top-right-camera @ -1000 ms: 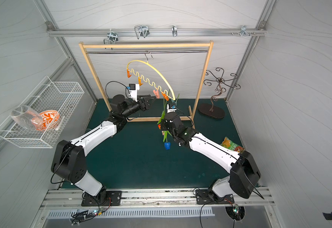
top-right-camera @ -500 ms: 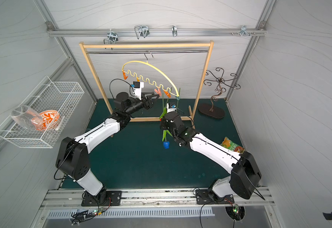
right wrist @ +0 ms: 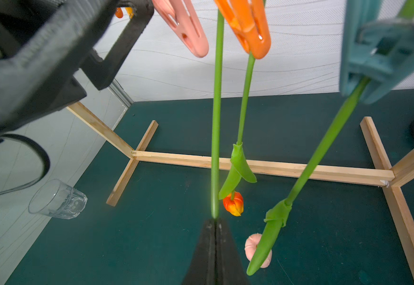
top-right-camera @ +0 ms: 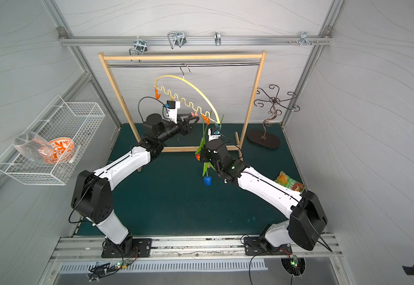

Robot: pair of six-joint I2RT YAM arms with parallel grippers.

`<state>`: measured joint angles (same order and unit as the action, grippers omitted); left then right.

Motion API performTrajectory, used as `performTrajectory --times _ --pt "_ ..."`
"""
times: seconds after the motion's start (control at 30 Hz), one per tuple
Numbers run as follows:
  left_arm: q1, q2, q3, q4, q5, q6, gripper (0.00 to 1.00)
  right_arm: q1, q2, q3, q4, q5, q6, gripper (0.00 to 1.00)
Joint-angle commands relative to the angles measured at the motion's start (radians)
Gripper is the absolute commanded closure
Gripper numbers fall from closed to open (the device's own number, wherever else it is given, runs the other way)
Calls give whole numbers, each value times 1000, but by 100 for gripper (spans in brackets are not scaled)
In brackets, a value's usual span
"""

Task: Dry the flowers on a clothes hanger
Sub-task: Open the clamp at the hanger.

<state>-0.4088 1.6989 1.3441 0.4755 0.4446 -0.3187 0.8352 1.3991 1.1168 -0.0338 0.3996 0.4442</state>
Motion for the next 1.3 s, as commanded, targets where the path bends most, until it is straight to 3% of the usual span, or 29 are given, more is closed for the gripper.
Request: performTrajectory --times 0.0,0.87,1.27 --pt "-4 3 12 55 -34 24 31 -4 -28 2 12 -2 -12 100" --pt "-1 104 138 46 -1 60 35 -5 -20 -8 37 -19 -55 100" --pt "15 113 165 22 26 73 50 -6 -3 0 51 -28 -68 100"
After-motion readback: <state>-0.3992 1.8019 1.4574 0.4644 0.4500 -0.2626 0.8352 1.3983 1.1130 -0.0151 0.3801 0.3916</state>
